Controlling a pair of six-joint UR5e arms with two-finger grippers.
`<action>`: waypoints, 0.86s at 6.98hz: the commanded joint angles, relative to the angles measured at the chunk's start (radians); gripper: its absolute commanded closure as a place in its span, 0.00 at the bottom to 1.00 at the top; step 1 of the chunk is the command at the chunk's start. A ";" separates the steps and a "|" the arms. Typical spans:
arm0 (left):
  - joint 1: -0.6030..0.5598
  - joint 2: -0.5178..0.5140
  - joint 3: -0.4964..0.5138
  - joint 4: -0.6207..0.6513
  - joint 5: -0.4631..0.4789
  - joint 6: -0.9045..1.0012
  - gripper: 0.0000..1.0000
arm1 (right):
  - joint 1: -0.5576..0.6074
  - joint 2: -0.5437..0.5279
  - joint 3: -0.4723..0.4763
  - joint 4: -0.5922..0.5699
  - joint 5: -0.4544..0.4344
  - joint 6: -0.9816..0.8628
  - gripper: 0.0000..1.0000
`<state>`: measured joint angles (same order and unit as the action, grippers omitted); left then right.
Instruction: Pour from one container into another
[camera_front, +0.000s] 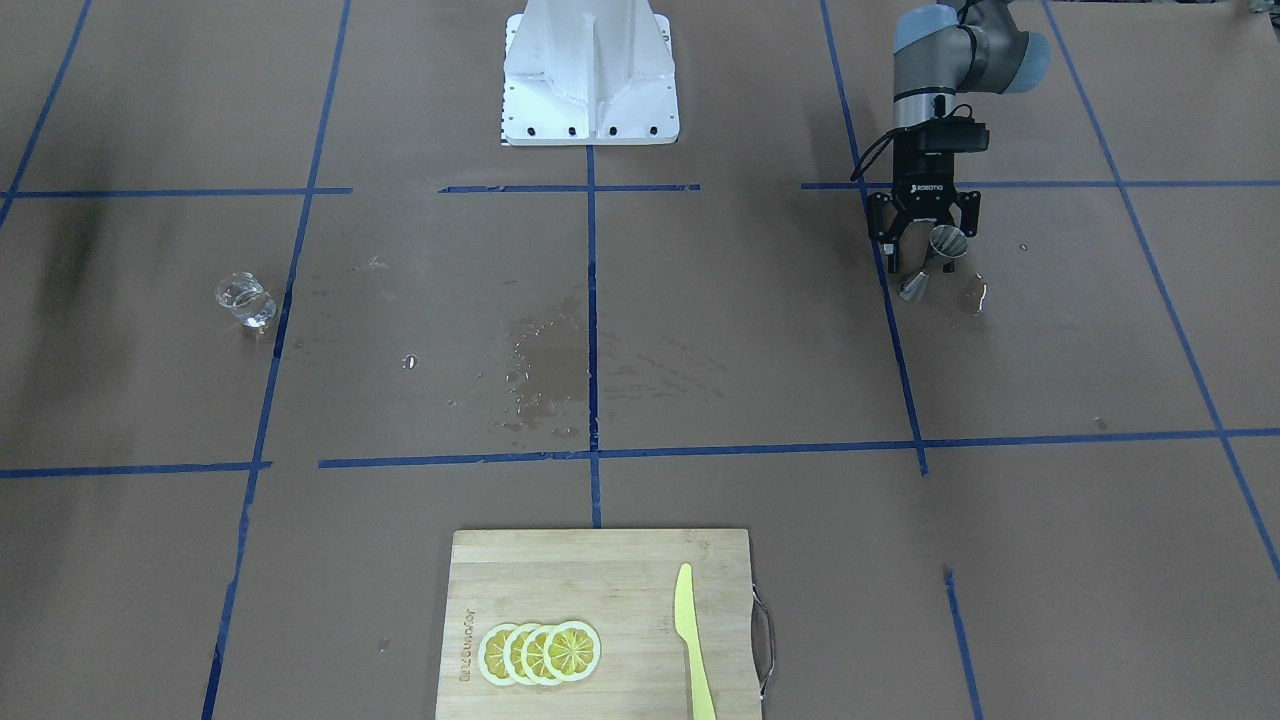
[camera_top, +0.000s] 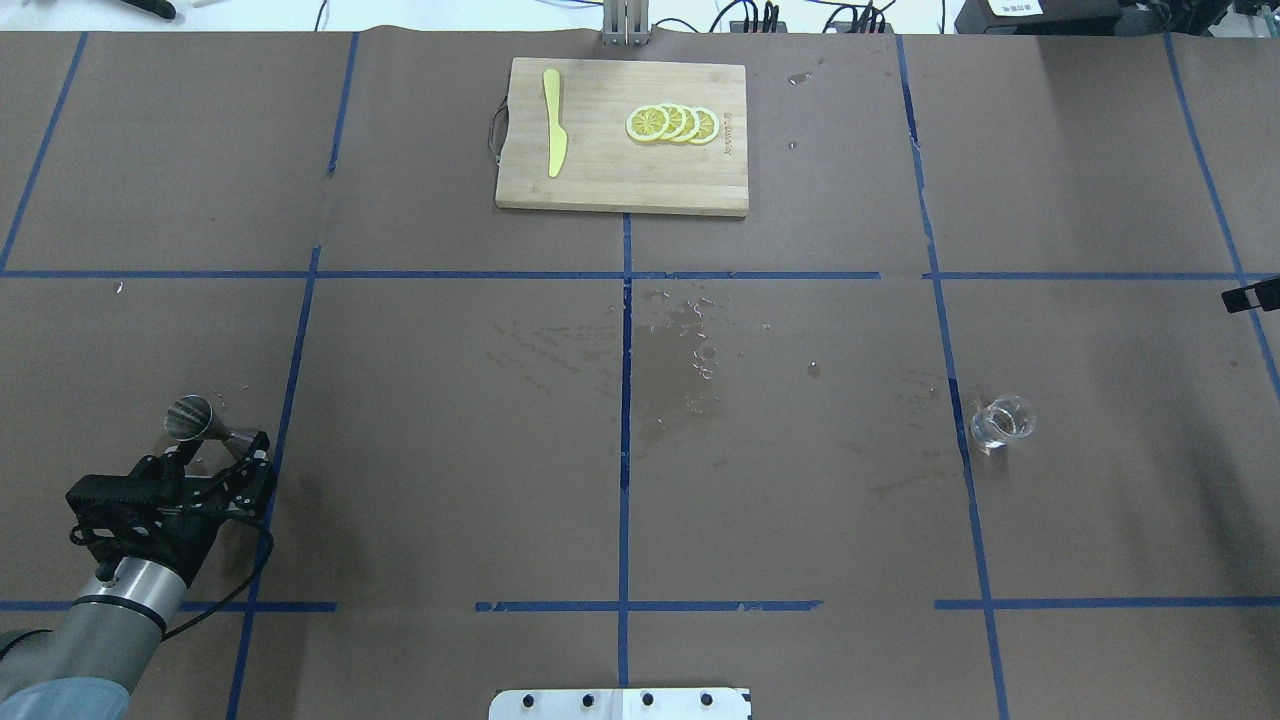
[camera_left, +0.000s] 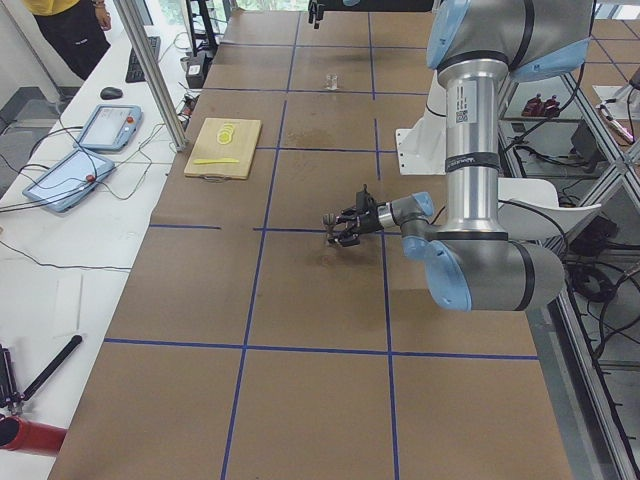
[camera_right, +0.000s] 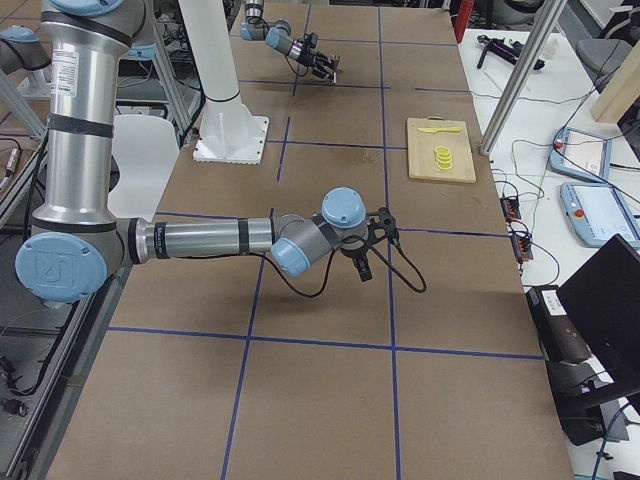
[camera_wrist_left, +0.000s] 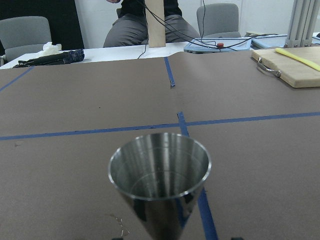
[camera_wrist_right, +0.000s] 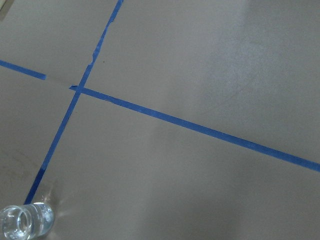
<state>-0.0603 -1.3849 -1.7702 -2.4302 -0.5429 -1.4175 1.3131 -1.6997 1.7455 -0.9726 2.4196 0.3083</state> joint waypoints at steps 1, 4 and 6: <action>-0.013 -0.002 0.000 -0.001 -0.017 0.000 0.23 | 0.000 0.000 0.000 0.000 -0.001 0.000 0.00; -0.016 -0.002 -0.002 -0.044 -0.017 0.005 0.92 | 0.000 0.002 -0.001 0.000 -0.002 -0.002 0.00; -0.022 0.001 0.000 -0.082 -0.017 0.006 1.00 | 0.000 0.002 -0.001 0.000 -0.001 -0.002 0.00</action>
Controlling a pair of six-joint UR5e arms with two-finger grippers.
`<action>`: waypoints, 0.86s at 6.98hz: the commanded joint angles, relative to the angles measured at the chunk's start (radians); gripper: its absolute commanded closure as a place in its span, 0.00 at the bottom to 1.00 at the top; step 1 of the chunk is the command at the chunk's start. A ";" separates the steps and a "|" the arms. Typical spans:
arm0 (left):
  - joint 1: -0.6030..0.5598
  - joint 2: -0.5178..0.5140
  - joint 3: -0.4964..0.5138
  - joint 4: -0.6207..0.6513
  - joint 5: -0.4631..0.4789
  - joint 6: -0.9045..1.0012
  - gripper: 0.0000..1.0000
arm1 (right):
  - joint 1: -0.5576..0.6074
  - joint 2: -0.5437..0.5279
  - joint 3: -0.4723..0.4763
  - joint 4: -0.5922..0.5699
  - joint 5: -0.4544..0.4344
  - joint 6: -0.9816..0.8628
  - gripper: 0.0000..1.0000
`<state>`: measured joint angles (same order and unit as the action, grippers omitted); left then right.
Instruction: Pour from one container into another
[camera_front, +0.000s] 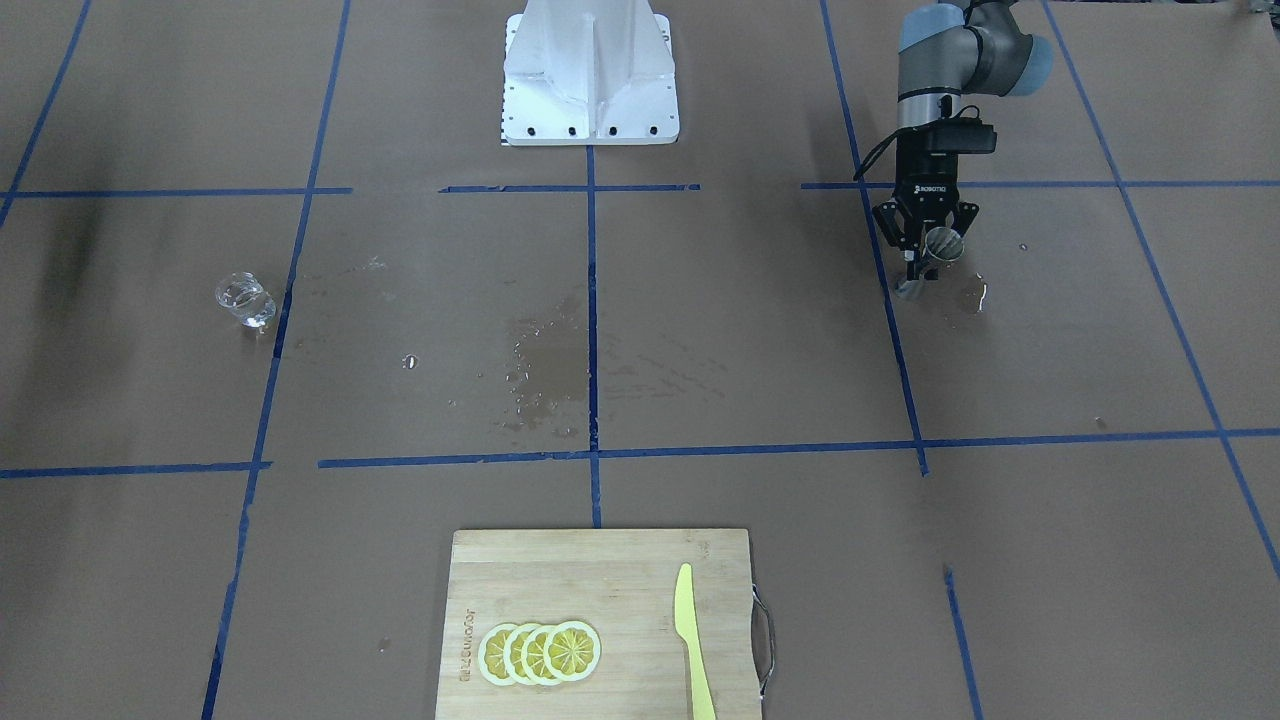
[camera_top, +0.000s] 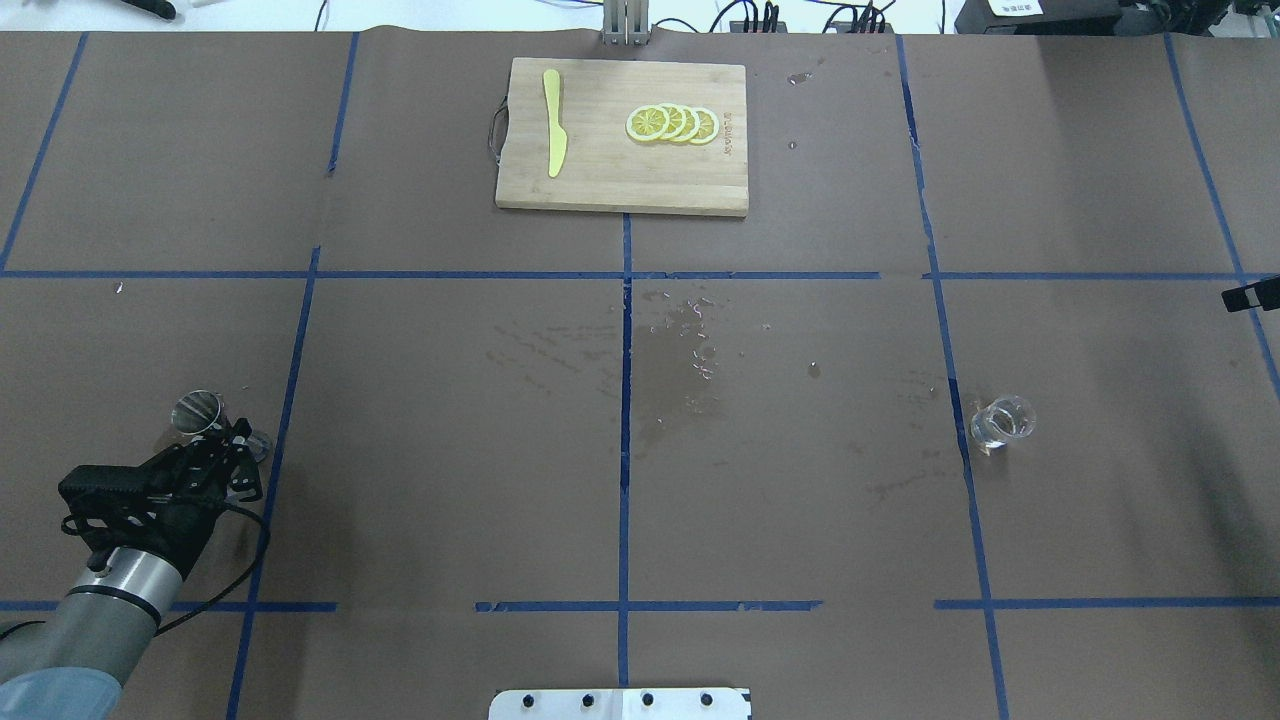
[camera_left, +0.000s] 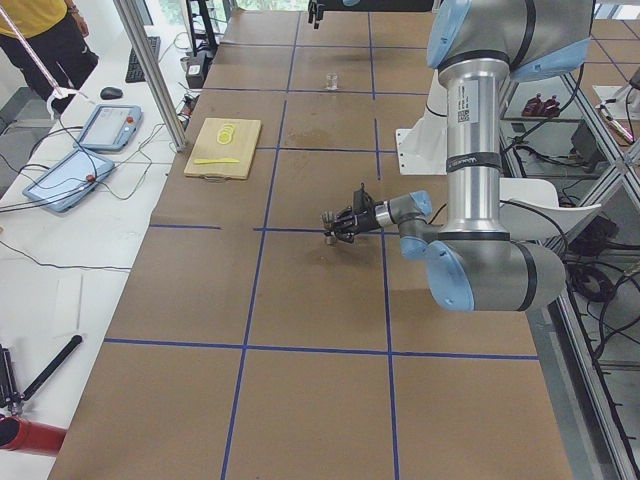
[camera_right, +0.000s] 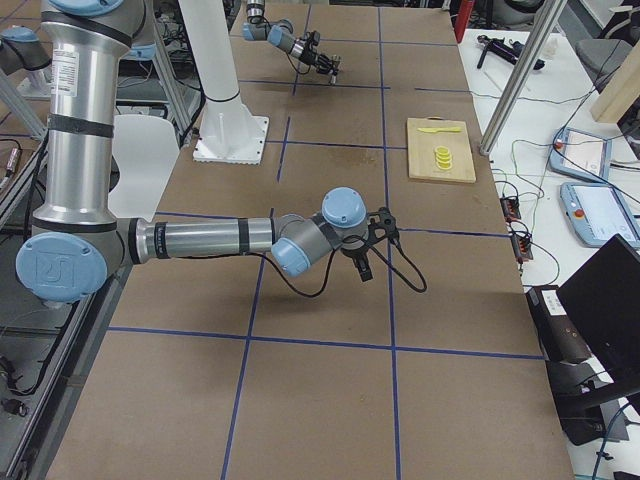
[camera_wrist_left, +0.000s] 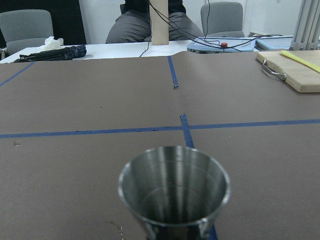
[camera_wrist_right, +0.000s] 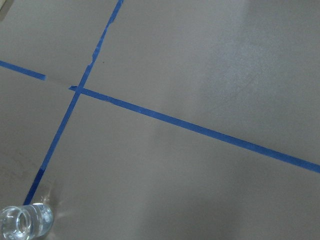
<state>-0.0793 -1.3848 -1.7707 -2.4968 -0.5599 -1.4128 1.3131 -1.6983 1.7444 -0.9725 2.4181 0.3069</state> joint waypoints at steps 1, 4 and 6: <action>-0.007 0.000 -0.003 -0.019 0.002 0.003 1.00 | 0.000 0.000 -0.002 0.000 0.000 0.000 0.00; -0.039 0.000 -0.003 -0.091 0.014 -0.001 1.00 | 0.000 0.000 -0.005 0.000 -0.001 0.000 0.00; -0.062 -0.010 -0.001 -0.144 0.107 0.005 1.00 | -0.002 0.000 -0.008 -0.002 -0.002 0.000 0.00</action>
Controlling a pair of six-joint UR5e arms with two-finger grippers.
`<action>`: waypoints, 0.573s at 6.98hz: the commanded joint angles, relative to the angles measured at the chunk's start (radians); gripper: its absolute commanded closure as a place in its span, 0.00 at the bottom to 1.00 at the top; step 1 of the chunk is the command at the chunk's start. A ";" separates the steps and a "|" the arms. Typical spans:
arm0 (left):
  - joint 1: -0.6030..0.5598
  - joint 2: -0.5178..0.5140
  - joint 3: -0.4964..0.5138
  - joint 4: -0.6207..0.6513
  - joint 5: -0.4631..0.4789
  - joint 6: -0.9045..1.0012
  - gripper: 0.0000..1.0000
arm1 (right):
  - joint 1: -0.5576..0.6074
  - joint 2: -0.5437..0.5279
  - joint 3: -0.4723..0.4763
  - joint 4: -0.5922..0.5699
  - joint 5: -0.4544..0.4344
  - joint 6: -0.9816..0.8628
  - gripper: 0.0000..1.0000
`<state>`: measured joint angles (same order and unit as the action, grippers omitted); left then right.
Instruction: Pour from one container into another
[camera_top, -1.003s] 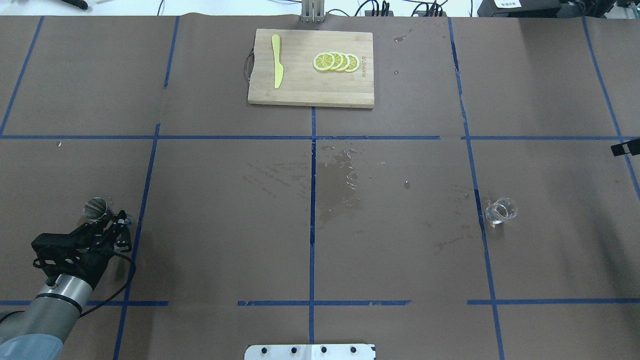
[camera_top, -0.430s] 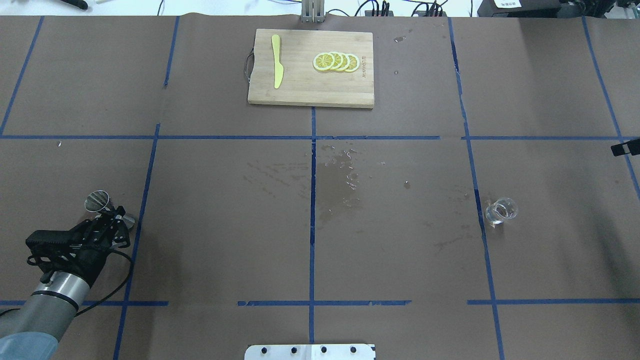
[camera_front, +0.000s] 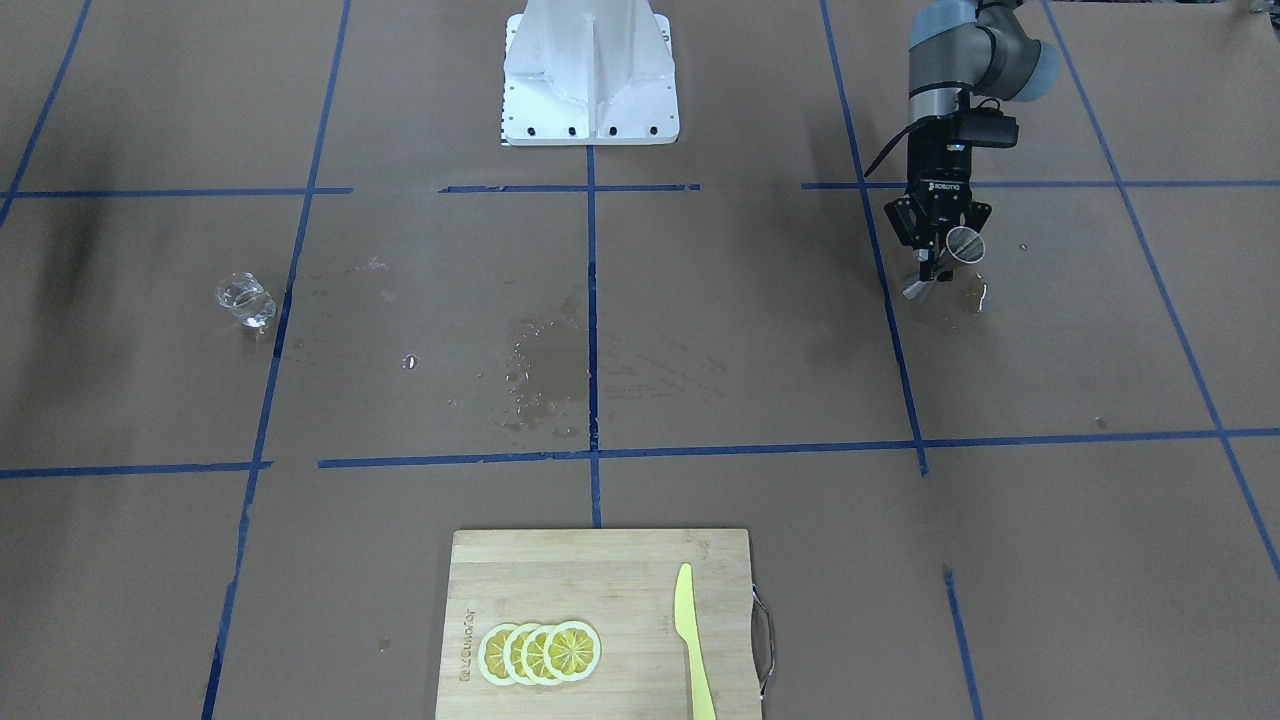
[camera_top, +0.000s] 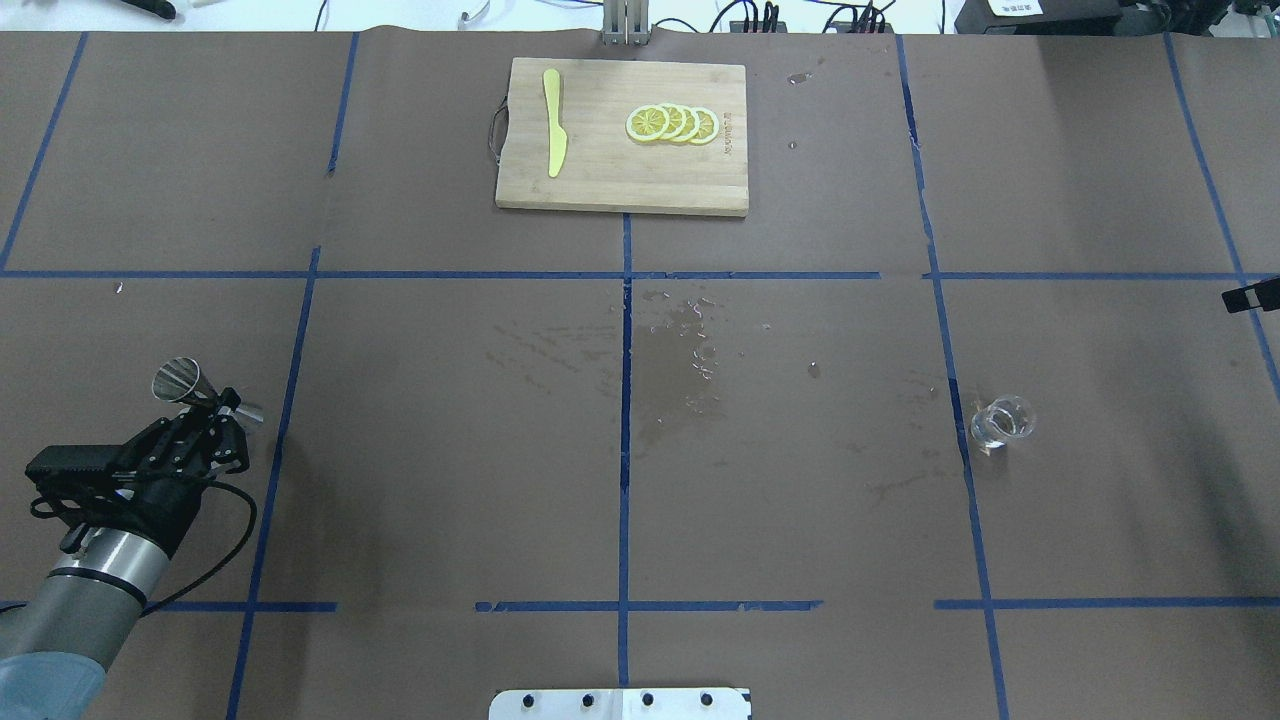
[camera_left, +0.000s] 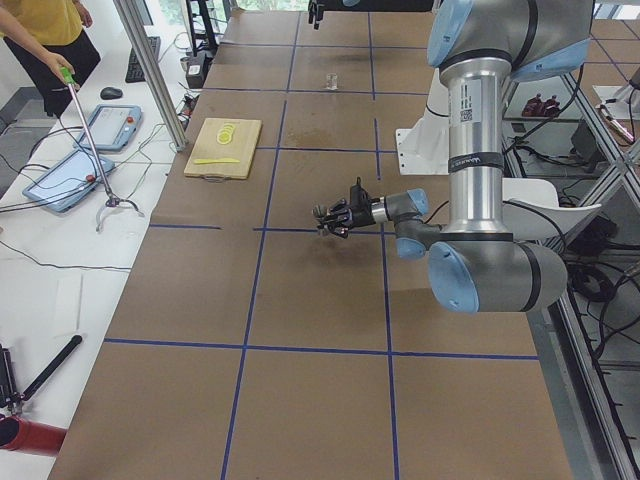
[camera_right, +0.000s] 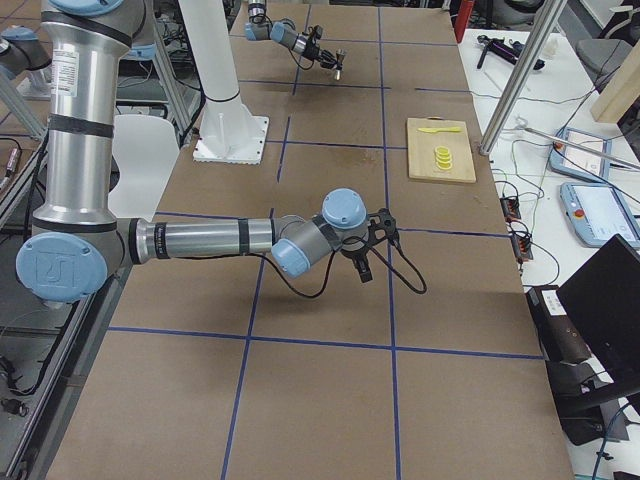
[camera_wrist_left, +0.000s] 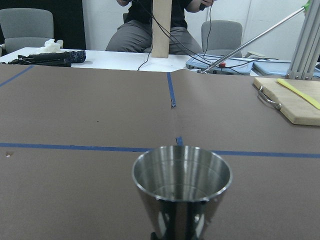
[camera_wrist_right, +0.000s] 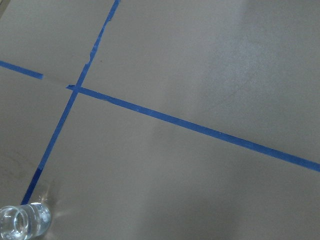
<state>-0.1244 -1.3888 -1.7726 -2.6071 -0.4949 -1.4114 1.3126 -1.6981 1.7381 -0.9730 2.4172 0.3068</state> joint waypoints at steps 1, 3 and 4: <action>-0.023 -0.013 0.004 -0.034 0.079 0.031 1.00 | -0.001 0.000 -0.003 -0.001 -0.001 0.000 0.00; -0.026 -0.035 0.053 -0.050 0.102 0.104 1.00 | -0.001 0.003 -0.009 -0.001 -0.001 0.000 0.00; -0.024 -0.038 0.070 -0.051 0.101 0.106 1.00 | -0.001 0.003 -0.009 -0.001 -0.001 0.000 0.00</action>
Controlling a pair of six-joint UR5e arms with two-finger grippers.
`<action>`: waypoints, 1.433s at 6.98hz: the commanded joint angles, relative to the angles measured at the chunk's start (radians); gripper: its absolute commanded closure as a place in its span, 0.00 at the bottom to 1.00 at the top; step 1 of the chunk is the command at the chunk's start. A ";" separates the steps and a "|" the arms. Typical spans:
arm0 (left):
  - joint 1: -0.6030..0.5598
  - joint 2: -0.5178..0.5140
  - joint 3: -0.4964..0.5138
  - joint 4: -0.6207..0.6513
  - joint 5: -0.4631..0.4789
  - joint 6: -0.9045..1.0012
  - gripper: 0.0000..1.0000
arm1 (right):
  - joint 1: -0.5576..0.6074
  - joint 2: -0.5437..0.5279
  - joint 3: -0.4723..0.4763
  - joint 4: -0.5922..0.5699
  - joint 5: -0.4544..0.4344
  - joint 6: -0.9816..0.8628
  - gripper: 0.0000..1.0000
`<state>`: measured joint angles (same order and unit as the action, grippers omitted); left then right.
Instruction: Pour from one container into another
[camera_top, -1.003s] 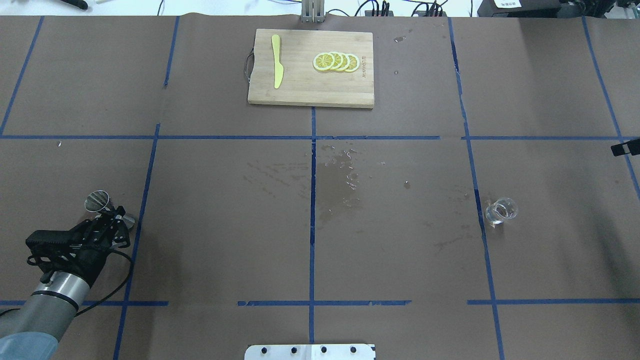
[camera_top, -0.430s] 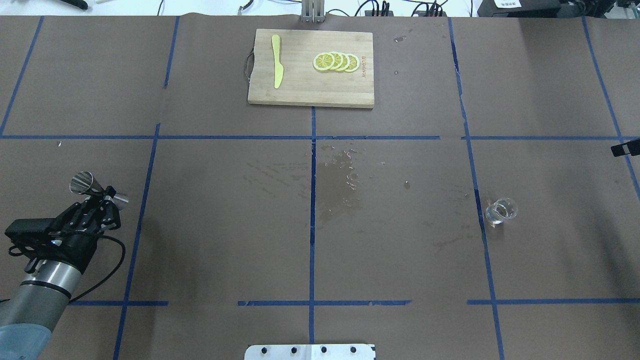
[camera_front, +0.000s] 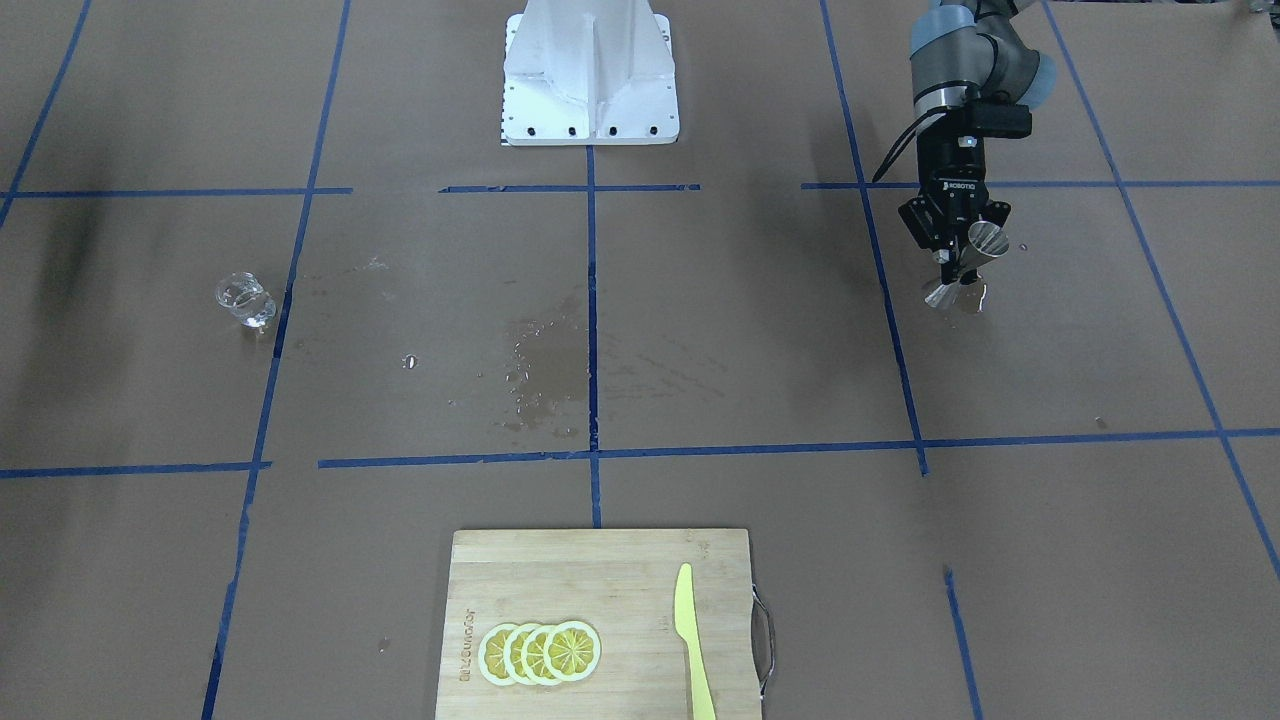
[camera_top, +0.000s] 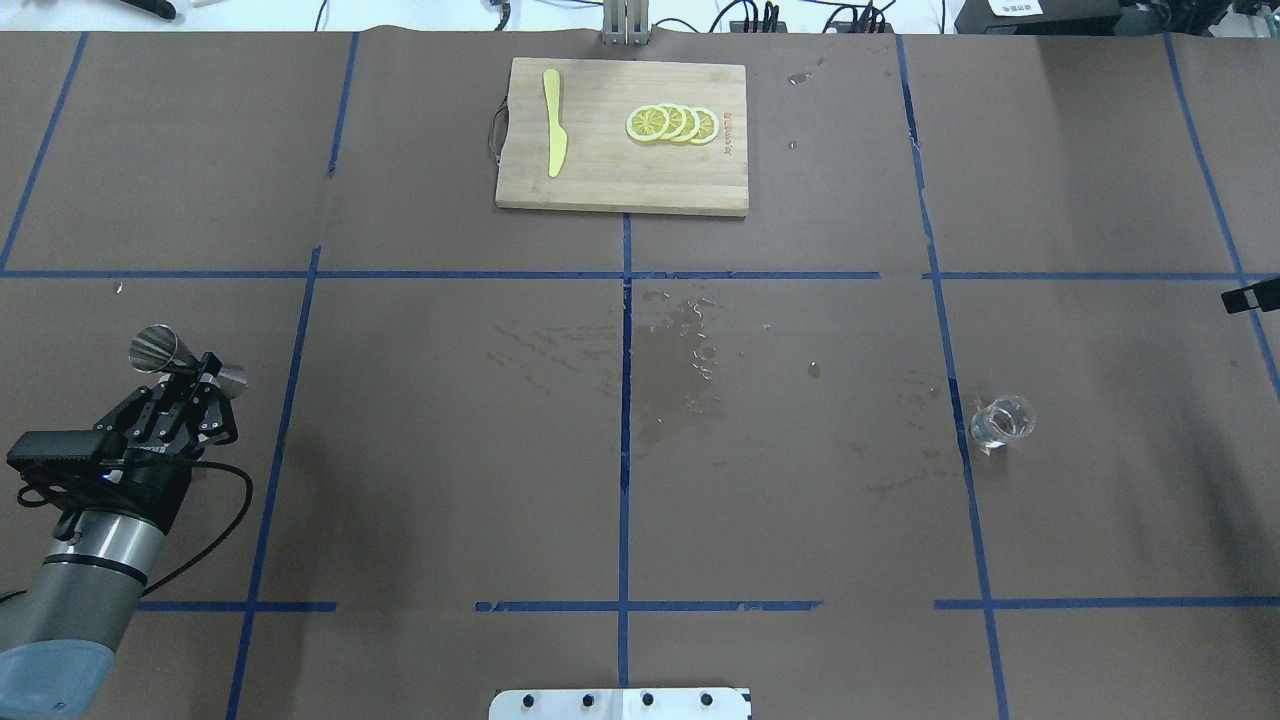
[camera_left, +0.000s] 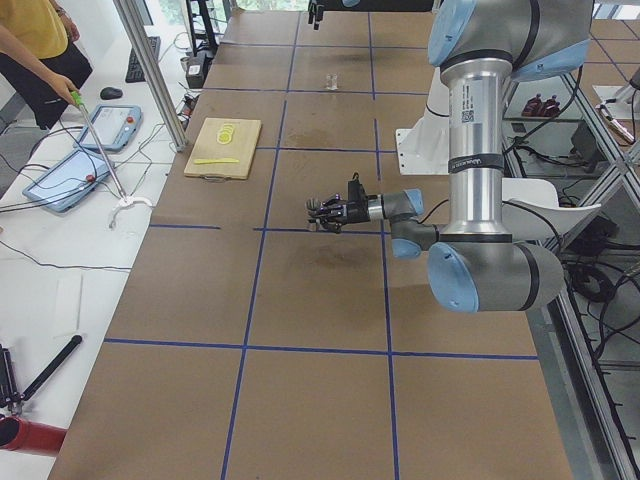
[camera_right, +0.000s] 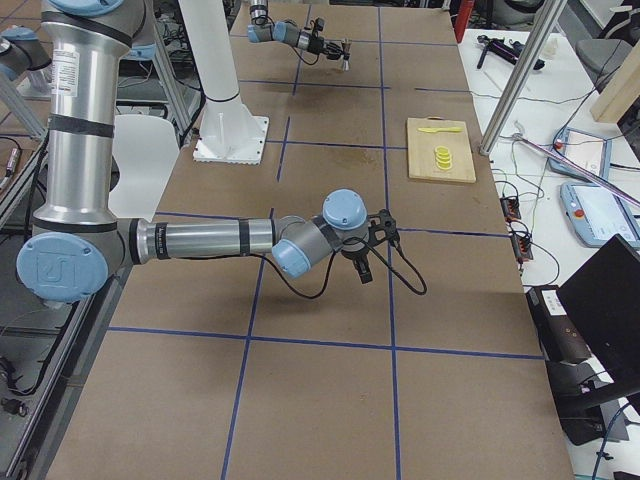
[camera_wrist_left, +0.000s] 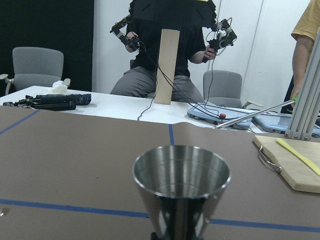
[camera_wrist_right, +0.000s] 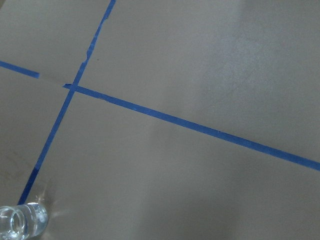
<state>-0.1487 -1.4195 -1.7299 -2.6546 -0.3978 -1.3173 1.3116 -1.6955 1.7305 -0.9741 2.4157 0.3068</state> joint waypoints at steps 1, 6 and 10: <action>-0.002 -0.031 0.027 -0.004 0.005 0.012 1.00 | 0.000 0.000 -0.002 0.000 0.000 0.000 0.00; 0.000 -0.103 0.027 -0.002 0.005 0.021 1.00 | -0.037 0.017 0.000 0.001 -0.048 0.005 0.00; 0.005 -0.299 0.041 0.002 0.002 0.272 1.00 | -0.313 0.040 0.133 0.146 -0.294 0.404 0.00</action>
<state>-0.1448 -1.6475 -1.6939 -2.6534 -0.3945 -1.1436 1.0730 -1.6561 1.8099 -0.8663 2.1821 0.6063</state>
